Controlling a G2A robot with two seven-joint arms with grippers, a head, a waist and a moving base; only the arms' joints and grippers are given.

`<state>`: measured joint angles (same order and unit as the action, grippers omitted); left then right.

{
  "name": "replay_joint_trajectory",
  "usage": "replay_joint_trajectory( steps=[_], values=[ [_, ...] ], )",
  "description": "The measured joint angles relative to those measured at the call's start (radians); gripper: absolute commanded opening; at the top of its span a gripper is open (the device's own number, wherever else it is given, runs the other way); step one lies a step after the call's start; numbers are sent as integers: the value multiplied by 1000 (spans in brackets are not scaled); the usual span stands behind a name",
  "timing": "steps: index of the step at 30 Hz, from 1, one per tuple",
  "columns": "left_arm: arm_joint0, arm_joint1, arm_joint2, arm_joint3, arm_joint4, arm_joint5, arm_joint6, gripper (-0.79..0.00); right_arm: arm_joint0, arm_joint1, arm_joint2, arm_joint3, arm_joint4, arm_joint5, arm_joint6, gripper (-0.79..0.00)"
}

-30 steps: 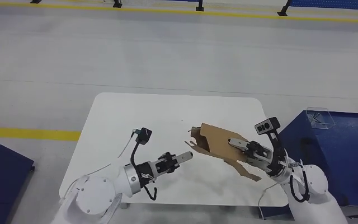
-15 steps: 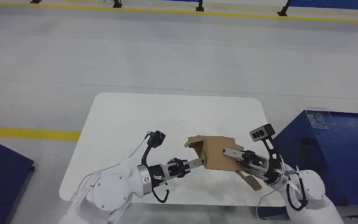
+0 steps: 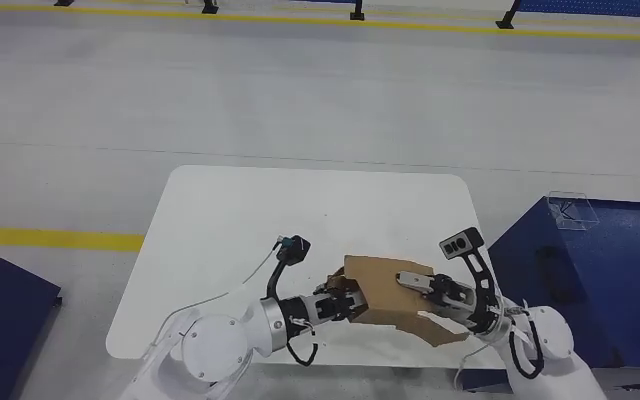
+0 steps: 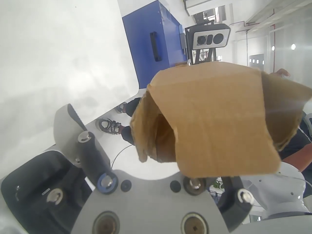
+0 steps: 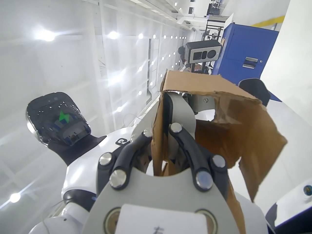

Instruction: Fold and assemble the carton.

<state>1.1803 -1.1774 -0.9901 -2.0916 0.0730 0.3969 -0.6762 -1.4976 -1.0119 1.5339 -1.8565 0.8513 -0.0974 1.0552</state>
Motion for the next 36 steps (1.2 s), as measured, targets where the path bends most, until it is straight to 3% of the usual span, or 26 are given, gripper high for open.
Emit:
replay_joint_trajectory(
  steps=[6,12,17,20,26,36],
  values=[
    [108,13,-82,-67,18,-84,107,0,23,-2,-3,31,46,42,-11,-785],
    [109,12,-83,-67,17,-85,107,0,20,-3,-8,34,57,49,-20,-785],
    [196,12,-183,-88,-75,-192,257,0,56,-16,-34,107,293,157,-23,-785],
    [236,20,-233,-83,-66,-208,250,0,91,-22,-47,168,437,245,27,-785],
    [182,19,-176,-47,14,-134,176,0,126,-27,-72,221,495,324,103,-785],
    [118,9,-101,-71,72,-154,167,0,135,-34,-85,240,488,344,137,-785]
  ],
)
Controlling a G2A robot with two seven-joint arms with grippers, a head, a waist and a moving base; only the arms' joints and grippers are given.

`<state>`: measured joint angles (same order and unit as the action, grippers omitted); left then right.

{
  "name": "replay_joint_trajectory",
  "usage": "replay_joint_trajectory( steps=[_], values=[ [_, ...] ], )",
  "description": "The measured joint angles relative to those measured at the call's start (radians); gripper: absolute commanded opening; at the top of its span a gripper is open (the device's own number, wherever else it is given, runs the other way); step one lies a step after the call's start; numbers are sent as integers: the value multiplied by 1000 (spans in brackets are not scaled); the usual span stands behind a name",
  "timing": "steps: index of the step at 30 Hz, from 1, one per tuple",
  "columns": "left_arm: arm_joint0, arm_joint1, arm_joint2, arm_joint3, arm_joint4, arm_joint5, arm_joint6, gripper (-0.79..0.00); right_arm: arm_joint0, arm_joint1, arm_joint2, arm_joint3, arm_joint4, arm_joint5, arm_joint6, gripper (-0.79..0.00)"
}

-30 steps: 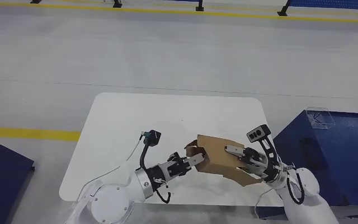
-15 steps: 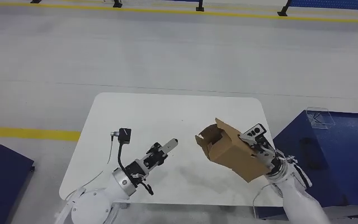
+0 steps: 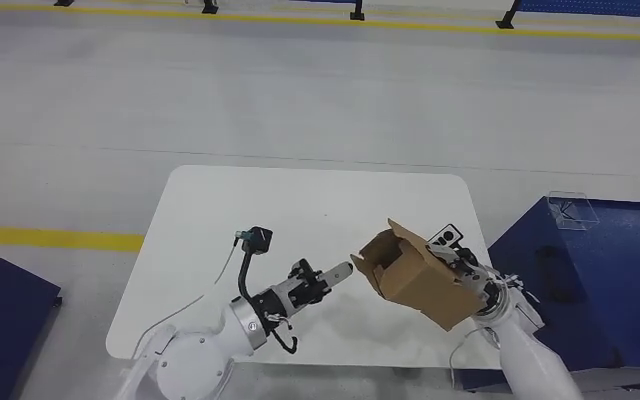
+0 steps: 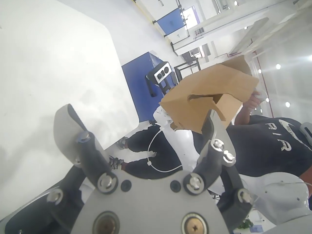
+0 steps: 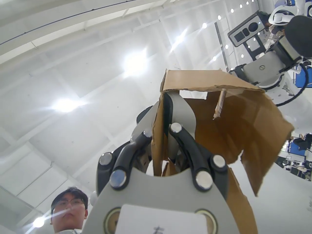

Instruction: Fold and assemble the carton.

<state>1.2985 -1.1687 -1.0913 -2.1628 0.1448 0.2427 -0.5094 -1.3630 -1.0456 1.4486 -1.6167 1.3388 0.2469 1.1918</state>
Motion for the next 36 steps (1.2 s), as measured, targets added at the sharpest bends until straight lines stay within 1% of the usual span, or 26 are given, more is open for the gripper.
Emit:
replay_joint_trajectory(
  steps=[3,7,9,11,15,21,24,29,34,36],
  values=[
    [13,-1,3,-30,11,-39,26,0,-3,1,2,-1,-23,8,10,-785],
    [53,1,1,-80,60,-99,76,0,-6,1,-2,-6,-48,20,25,-785],
    [64,3,7,-92,114,-81,84,0,-7,1,-3,-10,-60,25,35,-785],
    [59,2,18,-95,152,-52,81,0,-9,1,-4,-12,-65,32,45,-785],
    [20,-6,45,-72,177,16,66,0,-13,2,-2,-25,-79,37,62,-785],
    [-32,-22,50,-9,90,96,86,0,-24,2,4,-45,-83,44,87,-785],
    [-52,-28,48,24,36,110,75,0,-29,1,3,-49,-73,46,104,-785],
    [-56,-31,53,31,40,98,75,0,-29,-1,13,-44,-58,32,84,-785],
    [-4,-27,16,-2,28,32,102,0,-23,-4,34,-28,-15,18,55,-785],
    [15,-24,-2,-5,12,7,87,0,-21,-5,40,-25,-6,17,50,-785]
  ],
)
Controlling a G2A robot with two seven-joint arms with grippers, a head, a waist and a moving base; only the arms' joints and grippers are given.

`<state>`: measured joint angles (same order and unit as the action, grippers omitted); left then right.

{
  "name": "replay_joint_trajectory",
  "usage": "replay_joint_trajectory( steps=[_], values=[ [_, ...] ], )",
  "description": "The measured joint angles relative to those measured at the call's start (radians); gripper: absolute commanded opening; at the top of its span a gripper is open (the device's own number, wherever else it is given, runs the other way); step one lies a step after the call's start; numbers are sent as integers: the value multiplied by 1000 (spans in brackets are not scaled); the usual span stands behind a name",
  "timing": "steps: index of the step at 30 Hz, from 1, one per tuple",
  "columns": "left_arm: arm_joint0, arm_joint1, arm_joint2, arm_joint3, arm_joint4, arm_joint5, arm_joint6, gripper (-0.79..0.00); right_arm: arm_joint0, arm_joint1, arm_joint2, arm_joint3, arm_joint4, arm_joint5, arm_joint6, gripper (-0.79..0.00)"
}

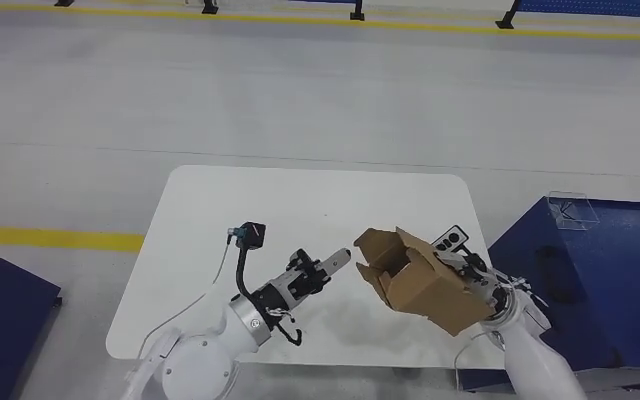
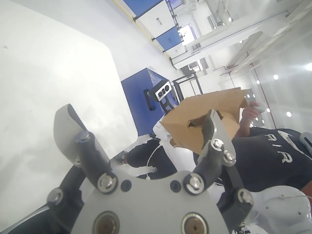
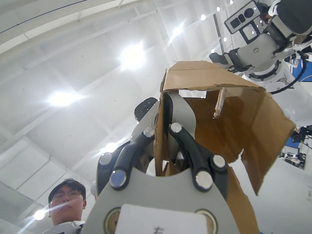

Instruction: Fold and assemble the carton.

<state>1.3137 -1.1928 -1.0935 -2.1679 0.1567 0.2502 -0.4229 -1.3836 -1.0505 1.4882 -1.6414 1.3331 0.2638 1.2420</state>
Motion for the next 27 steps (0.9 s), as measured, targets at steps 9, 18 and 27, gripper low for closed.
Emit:
replay_joint_trajectory(
  steps=[9,18,27],
  values=[
    [-11,1,6,23,-2,-20,-73,0,0,-6,1,-1,-1,-25,-18,-785],
    [-79,-14,79,62,16,26,-89,0,-9,-10,-20,-20,-53,-38,-21,-785],
    [-132,-27,131,88,40,112,-108,0,-28,-7,5,-51,-146,-101,-29,-785]
  ],
)
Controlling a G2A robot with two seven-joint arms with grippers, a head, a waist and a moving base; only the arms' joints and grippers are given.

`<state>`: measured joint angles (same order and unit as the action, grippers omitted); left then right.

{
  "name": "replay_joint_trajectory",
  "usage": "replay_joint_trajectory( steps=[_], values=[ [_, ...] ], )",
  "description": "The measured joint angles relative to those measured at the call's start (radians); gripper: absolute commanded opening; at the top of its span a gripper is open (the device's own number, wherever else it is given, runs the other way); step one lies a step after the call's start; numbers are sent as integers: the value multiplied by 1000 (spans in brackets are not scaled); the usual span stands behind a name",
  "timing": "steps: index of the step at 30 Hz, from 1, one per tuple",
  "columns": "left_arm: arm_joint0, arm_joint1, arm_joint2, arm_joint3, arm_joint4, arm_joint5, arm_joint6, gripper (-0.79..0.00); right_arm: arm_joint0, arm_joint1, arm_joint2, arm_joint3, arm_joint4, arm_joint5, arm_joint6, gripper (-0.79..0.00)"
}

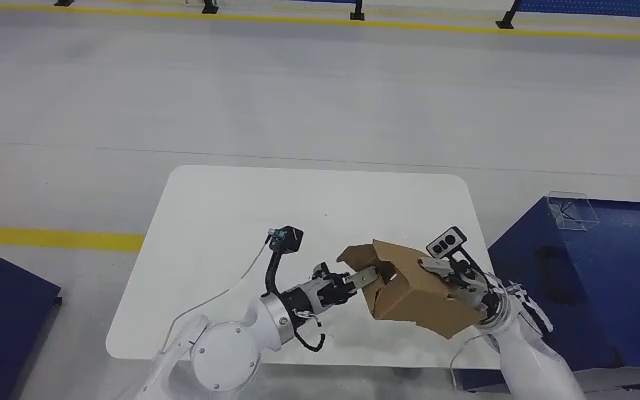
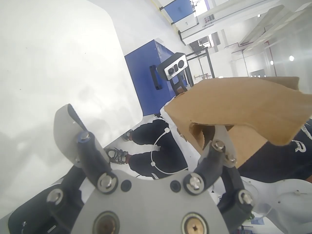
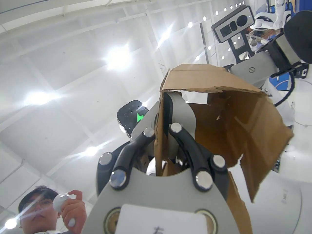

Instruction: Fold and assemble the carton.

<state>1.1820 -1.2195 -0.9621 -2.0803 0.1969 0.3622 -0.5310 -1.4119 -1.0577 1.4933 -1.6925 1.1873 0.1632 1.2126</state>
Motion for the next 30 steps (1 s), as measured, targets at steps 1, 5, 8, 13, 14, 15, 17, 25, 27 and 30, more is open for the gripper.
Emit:
replay_joint_trajectory(
  steps=[1,5,8,13,14,15,17,25,27,30],
  values=[
    [-1,-1,-1,-1,-1,3,7,0,-3,0,5,-2,-7,-8,-3,-785],
    [28,-2,-32,-32,-18,-2,70,0,-14,2,24,-8,-43,-30,-17,-785],
    [93,-4,-83,-78,-69,-42,187,0,-19,3,31,-16,-62,-35,-23,-785],
    [162,4,-120,-115,-65,-136,195,0,-28,2,16,-29,-99,-47,-33,-785],
    [167,5,-118,-120,-53,-143,186,0,-28,2,12,-31,-103,-48,-33,-785],
    [171,6,-111,-127,-31,-145,173,0,-28,1,8,-33,-111,-49,-34,-785],
    [172,7,-99,-135,11,-134,164,0,-29,1,5,-37,-123,-54,-36,-785],
    [133,-2,-23,-133,167,7,153,0,-30,0,6,-37,-123,-52,-40,-785],
    [118,-4,-16,-119,163,10,136,0,-29,0,7,-35,-117,-50,-41,-785],
    [97,-7,-1,-96,179,17,102,0,-29,-1,4,-34,-102,-36,-38,-785]
  ],
)
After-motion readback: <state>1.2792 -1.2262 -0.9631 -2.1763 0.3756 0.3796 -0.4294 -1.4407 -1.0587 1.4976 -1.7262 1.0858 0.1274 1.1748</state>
